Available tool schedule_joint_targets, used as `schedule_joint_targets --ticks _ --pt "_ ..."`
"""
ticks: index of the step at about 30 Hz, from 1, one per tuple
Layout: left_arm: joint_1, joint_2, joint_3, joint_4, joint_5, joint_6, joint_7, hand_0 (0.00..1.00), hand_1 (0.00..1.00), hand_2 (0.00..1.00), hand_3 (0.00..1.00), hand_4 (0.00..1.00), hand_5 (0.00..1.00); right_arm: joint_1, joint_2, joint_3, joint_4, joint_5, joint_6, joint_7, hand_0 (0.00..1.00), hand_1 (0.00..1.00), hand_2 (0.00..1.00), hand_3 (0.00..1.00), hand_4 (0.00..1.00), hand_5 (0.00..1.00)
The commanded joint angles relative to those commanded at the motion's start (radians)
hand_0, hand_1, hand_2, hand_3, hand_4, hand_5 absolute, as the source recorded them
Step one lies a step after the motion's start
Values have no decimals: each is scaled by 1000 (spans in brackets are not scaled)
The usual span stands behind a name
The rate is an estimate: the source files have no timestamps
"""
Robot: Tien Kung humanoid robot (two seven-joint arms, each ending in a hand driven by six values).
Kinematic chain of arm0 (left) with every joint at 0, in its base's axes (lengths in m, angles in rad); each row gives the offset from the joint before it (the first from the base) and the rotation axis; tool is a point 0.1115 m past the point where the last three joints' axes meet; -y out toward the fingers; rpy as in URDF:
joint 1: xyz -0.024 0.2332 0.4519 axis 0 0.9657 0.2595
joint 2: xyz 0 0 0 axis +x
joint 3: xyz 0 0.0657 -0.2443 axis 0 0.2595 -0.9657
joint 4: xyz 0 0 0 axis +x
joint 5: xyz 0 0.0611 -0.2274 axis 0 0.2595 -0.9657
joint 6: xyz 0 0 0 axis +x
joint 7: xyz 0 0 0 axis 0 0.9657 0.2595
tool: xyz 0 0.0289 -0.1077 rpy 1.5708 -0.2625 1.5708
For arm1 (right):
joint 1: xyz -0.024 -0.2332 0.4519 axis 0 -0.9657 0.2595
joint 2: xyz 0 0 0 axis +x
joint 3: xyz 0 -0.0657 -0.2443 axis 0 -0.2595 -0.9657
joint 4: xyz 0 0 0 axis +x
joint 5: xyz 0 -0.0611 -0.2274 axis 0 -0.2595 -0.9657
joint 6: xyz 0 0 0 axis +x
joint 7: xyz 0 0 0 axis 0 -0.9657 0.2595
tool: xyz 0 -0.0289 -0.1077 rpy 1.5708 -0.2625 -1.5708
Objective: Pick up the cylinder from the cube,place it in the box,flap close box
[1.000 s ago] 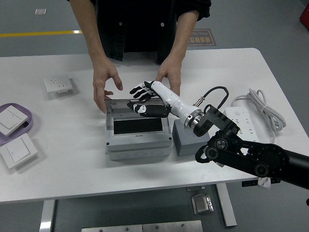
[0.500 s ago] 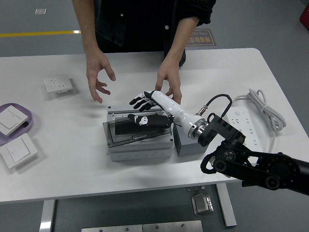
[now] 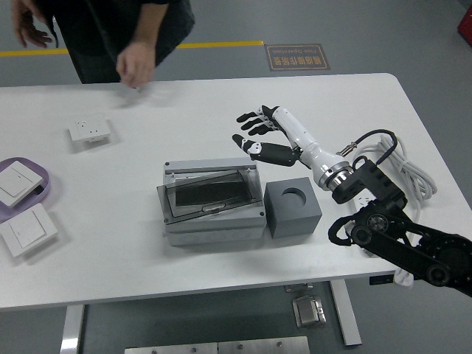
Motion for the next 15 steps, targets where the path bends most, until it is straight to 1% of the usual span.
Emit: schedule_joint_targets --ticks 4,7,9,12,15 --pt "6 -2 0 2 -1 0 0 636 621 541 626 706 339 -71 -8 107 1 -18 -14 19 681 618 635 661 720 412" --pt "9 -2 0 4 0 0 0 636 621 541 626 706 339 -100 -7 174 -8 -1 -25 45 681 618 635 661 720 412" --pt "12 -2 4 4 -4 1 -2 636 620 542 626 706 339 -123 -3 224 -21 39 -37 85 676 616 631 657 702 395" --pt "15 -2 4 6 -3 2 -2 636 620 542 626 706 339 -158 7 296 -40 109 -50 149 676 616 631 657 702 395" --pt "17 -3 0 6 0 0 -1 635 620 541 626 706 338 -188 14 357 -50 172 -56 205 667 620 630 656 693 393"
